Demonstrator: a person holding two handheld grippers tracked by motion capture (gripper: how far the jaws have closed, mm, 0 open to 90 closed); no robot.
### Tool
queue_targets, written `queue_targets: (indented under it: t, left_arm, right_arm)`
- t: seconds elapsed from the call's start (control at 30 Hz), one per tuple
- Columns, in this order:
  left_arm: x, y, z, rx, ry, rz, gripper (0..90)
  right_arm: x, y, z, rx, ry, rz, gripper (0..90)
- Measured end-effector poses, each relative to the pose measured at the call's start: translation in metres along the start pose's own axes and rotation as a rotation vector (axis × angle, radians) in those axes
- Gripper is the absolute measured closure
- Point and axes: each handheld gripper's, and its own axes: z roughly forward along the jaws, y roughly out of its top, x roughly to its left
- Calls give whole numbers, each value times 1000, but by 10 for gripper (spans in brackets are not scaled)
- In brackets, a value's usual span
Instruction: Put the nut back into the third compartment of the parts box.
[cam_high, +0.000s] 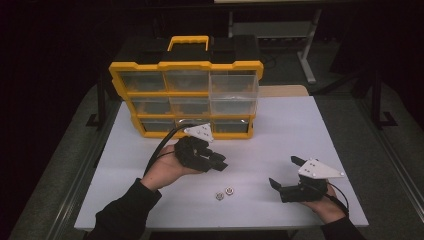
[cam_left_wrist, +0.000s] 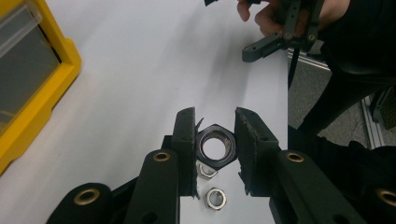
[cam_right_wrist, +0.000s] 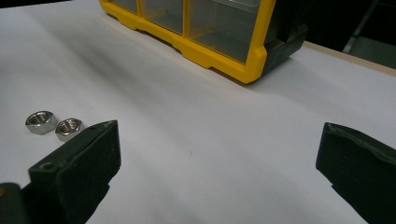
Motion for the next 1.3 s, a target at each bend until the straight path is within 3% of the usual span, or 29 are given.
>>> queue_targets:
  t: [0.33, 0.73, 1.3]
  left_arm:
    - [-2, 17, -14, -6, -14, -4, 706]
    - [-3, 39, -30, -7, -18, 56, 706]
    - [6, 63, -46, -63, -3, 62, 706]
  right_arm:
    - [1, 0, 0, 1, 1, 5, 0]
    - [0, 0, 0, 1, 2, 2, 0]
    - [0, 0, -1, -3, 7, 6, 0]
